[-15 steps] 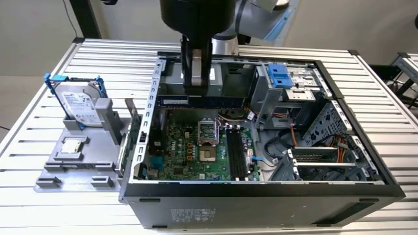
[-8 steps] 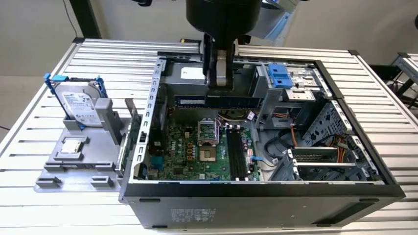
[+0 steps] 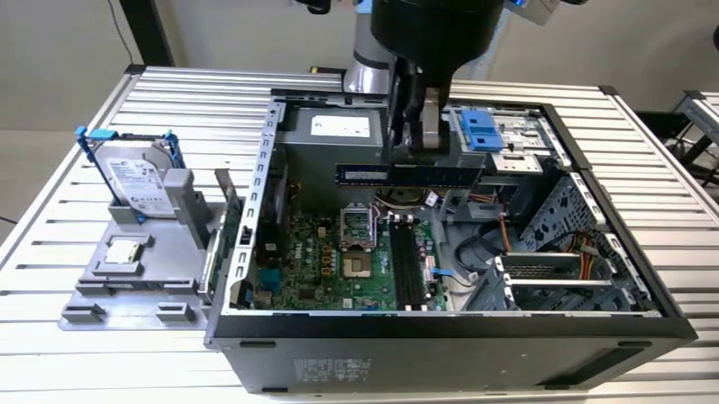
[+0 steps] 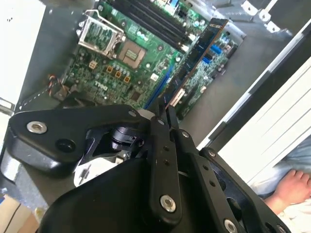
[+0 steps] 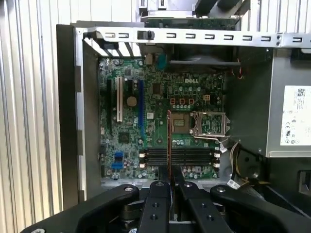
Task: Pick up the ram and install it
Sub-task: 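Pick up the ram and move it above insertion slot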
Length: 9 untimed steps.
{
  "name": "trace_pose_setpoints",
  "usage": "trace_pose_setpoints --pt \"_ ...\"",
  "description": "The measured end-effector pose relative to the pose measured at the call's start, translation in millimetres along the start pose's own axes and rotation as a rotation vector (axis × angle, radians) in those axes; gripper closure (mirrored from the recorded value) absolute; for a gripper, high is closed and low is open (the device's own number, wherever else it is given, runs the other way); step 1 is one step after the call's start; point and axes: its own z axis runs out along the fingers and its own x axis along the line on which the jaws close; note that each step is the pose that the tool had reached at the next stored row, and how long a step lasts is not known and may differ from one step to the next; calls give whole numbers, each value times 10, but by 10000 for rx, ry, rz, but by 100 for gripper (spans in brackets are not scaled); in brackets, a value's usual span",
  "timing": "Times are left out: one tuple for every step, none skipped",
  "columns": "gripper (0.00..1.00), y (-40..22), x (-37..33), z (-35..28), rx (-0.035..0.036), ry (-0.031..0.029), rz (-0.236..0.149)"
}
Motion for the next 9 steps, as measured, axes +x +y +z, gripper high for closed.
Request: trace_pose_setpoints --pt "100 -45 -2 3 0 0 1" --pt "100 -93 -3 9 1 -1 0" --pt "100 -138 -5 16 1 -1 -1" --pt "100 -182 -5 25 0 -1 0" --pt "100 -223 -5 36 1 -1 1" --pt "100 -258 -6 49 0 -1 1" --pt "100 -291 -6 65 0 0 3" --pt "100 -322 -6 83 0 0 6" --pt "100 -354 -6 102 1 -1 9"
